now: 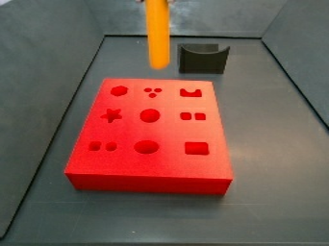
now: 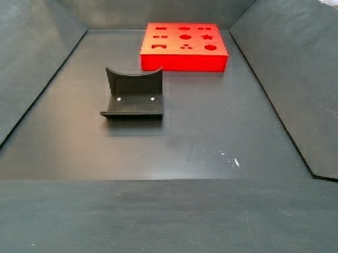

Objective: Insert the oval object.

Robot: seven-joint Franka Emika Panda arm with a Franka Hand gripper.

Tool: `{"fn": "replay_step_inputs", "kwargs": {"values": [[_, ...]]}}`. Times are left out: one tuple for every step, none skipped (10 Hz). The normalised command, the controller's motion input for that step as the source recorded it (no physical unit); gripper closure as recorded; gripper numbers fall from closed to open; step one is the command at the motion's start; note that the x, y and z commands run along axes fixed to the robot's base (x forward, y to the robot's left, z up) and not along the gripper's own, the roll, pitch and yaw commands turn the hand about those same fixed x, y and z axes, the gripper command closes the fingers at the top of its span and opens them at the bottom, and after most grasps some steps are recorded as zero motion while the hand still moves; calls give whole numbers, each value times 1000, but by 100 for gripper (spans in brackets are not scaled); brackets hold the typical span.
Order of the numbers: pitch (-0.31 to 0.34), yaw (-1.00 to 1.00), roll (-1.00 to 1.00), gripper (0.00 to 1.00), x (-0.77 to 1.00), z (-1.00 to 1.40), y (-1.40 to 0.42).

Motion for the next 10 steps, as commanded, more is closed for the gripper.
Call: {"fn": "replay_step_inputs", "kwargs": {"values": [[47, -766, 191, 100, -11, -294, -360], [66, -786, 213, 100, -49, -283, -314], [66, -814, 221, 100, -63, -286, -260], [86, -857, 233, 100, -109, -271, -180], [87, -883, 210, 100, -111, -249, -83], [67, -914, 197, 100, -100, -271, -17], [51, -977, 130, 100, -74, -349, 0], [41, -994, 116, 100, -63, -394, 0], [46, -997, 113, 100, -63, -383, 0], [49, -997, 111, 100, -63, -383, 0]]}}
